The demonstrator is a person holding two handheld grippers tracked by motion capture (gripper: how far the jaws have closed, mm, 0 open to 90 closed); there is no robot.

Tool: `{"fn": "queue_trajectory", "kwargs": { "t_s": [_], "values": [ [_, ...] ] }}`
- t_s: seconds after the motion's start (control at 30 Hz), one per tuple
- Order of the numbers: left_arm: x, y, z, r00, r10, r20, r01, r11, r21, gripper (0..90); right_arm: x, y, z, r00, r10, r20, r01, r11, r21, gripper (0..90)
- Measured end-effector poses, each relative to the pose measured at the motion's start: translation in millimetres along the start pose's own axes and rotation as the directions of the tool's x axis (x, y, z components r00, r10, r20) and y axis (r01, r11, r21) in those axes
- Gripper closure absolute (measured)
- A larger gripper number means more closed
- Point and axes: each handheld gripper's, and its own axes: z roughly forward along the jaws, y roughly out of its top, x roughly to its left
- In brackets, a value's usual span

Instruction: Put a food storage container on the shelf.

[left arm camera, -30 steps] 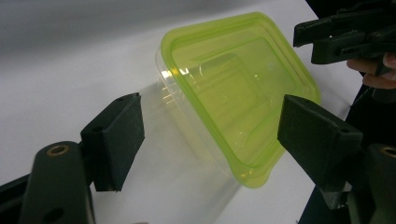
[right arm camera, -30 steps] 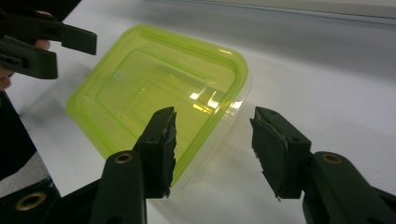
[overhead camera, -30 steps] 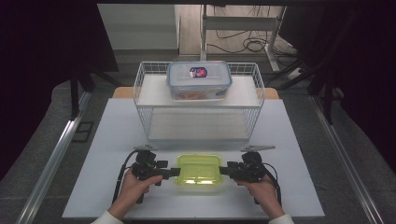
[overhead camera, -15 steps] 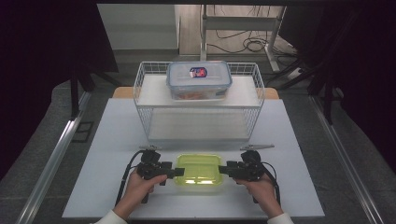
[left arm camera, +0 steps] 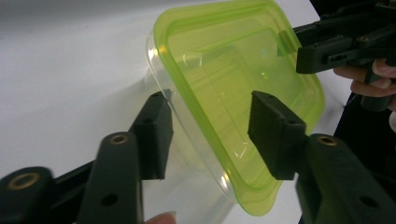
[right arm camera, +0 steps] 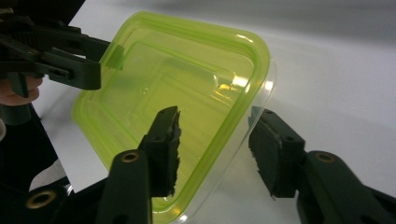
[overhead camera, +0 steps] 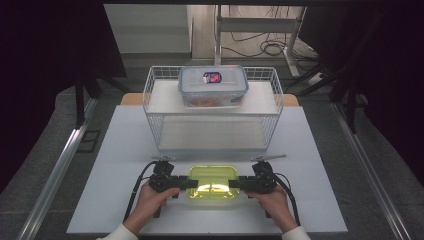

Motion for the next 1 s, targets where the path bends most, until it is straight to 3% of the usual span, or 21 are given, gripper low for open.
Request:
{"fn": "queue_trajectory", "kwargs": {
  "t_s": [0.1, 0.5, 0.63, 0.73, 1.0],
  "values": [
    [-2.0, -1.1, -0.5, 0.9999, 0.013, -0.01, -0.013, 0.9999, -0.004, 56.2, 0.3, -1.0, -1.3, 0.9999, 0.003, 0.011, -0.003, 1.0, 0.001, 64.3],
    [-10.0, -8.5, -6.8, 0.9979, 0.043, -0.048, -0.046, 0.9979, -0.047, 69.2, -0.8, -6.5, -7.4, 0.997, 0.069, -0.036, -0.07, 0.997, -0.028, 72.8],
    [-5.4, -13.6, -8.1, 0.9999, 0.015, 0.003, -0.015, 0.9984, -0.054, 71.5, 0.0, -6.9, -10.1, 0.9969, 0.07, -0.038, -0.071, 0.997, -0.044, 75.6],
    [-10.9, -14.7, -9.4, 0.9986, 0.044, -0.028, -0.046, 0.9975, -0.053, 71.2, 0.5, -6.8, -10.4, 0.9962, 0.075, -0.044, -0.077, 0.996, -0.053, 76.7],
    [-14.7, -15.1, -12.4, 0.9981, 0.056, -0.026, -0.058, 0.9957, -0.072, 74.5, 3.2, -7.7, -15.2, 0.9973, 0.061, -0.04, -0.064, 0.996, -0.067, 79.2]
  ]
}}
